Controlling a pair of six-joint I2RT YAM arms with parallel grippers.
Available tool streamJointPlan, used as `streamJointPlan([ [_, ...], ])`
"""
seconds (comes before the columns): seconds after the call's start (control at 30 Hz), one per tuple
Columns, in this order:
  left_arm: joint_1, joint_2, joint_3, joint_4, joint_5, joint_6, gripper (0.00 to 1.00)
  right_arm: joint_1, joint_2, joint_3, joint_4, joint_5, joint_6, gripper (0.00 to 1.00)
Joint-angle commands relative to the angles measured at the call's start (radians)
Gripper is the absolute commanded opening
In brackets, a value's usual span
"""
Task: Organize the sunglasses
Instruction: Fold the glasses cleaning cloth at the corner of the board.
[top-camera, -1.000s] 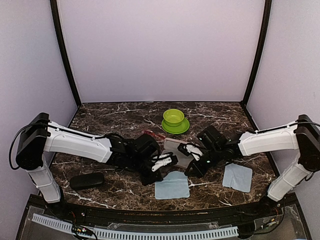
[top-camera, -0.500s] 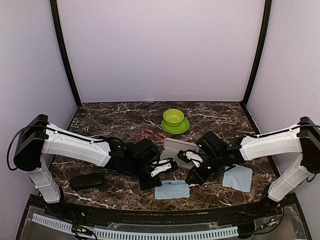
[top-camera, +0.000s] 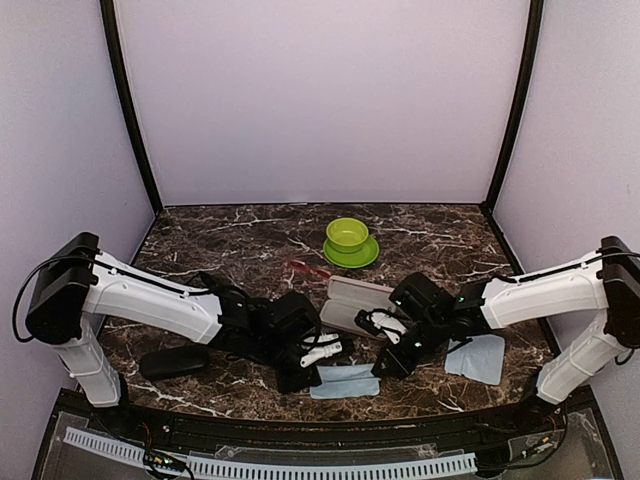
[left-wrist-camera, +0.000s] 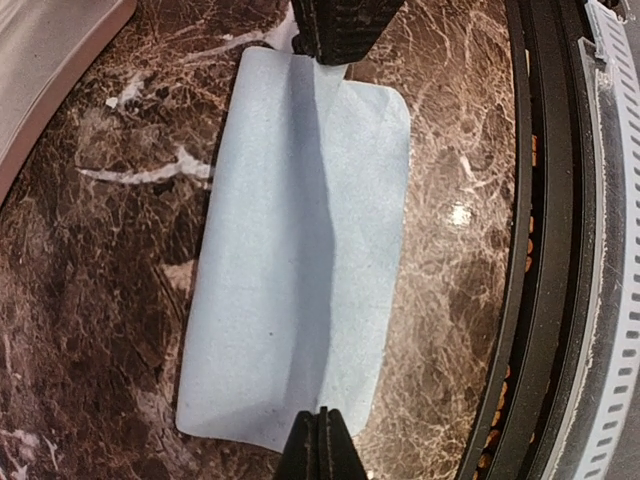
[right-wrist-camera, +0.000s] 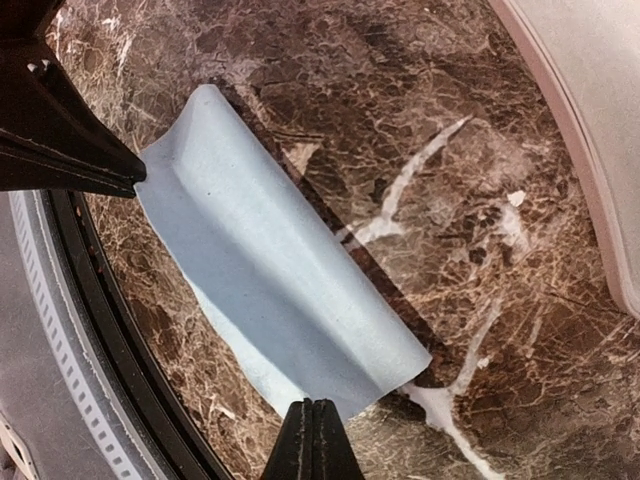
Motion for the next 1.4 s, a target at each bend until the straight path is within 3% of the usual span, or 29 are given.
streamJointPlan([
  [0.0,-0.016,-0.036,-0.015,-0.028,-0.003,-0.013,0.0,0.024,-0.038,-0.022,-0.001,0.013,0.034,0.0],
  [0.7,-0.029,0.002,-0.008,-0.031,-0.018,-0.024,0.0,0.053,-0.031,-0.047,0.031,0.007,0.064,0.0],
  [1.37,-0.016,0.004,0.083,-0.08,-0.172,0.004,0.0,0.045,-0.046,0.01,0.036,0.077,0.069,0.0],
])
